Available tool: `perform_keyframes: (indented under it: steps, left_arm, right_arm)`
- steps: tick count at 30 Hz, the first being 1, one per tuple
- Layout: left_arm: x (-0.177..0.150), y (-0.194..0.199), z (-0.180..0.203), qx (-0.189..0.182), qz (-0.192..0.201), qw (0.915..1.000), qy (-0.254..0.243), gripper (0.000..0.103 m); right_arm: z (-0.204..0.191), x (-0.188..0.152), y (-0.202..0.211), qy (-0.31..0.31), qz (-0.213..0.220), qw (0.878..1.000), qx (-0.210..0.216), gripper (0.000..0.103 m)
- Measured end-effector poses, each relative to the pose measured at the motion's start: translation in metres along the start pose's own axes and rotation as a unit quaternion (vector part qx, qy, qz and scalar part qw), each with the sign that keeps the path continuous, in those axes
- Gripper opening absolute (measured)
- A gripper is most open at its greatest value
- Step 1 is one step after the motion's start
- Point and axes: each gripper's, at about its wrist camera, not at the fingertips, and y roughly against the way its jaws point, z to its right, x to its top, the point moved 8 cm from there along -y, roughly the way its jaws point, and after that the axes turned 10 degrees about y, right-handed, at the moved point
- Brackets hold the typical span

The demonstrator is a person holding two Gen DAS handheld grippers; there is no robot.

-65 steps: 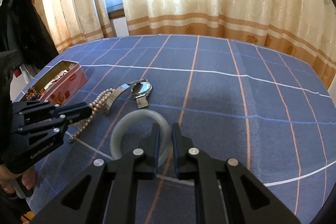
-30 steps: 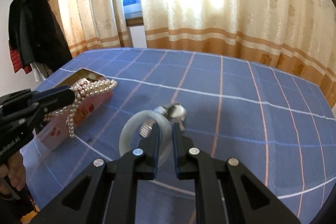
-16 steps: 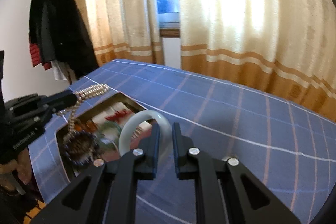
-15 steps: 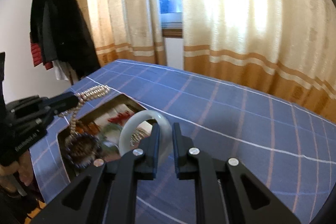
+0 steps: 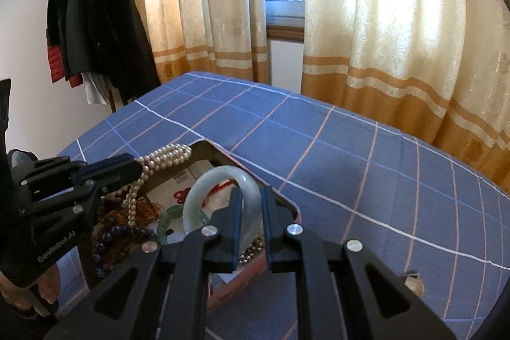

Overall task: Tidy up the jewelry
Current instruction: 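Lift and carry the pearl necklace with the left gripper while the right carries the jade bangle over the tin, then open the left gripper over the tin while the right releases the jade bangle inside, then move the right gripper to the silver wristwatch and close on its band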

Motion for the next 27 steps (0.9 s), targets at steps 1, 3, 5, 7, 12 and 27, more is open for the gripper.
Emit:
perform_keyframes:
  steps: [1,3,5,7,12,27]
  left_arm:
    - [-0.001,-0.002,0.000,-0.001,-0.002,1.0000,-0.002,0.006]
    - [-0.003,-0.006,0.001,-0.004,-0.007,0.9999,-0.006,0.006]
    - [-0.003,-0.011,0.000,-0.008,-0.011,0.9999,-0.005,0.006]
    - [-0.005,-0.015,-0.001,-0.012,-0.017,0.9998,-0.007,0.006]
    - [-0.009,-0.027,0.001,-0.023,-0.031,0.9992,-0.005,0.006]
    - [-0.004,-0.009,-0.007,-0.015,-0.006,0.9990,0.041,0.084]
  right_arm:
    - [0.000,0.000,-0.002,-0.001,-0.002,1.000,0.001,0.014]
    - [0.000,0.000,-0.007,-0.002,-0.003,1.000,-0.001,0.014]
    - [0.000,0.001,-0.011,-0.004,-0.003,1.000,0.001,0.014]
    - [0.001,0.001,-0.013,-0.004,-0.004,1.000,0.000,0.014]
    - [0.005,0.001,-0.016,-0.008,-0.003,1.000,0.005,0.011]
    - [0.013,-0.001,-0.004,-0.027,0.029,0.999,-0.004,0.071]
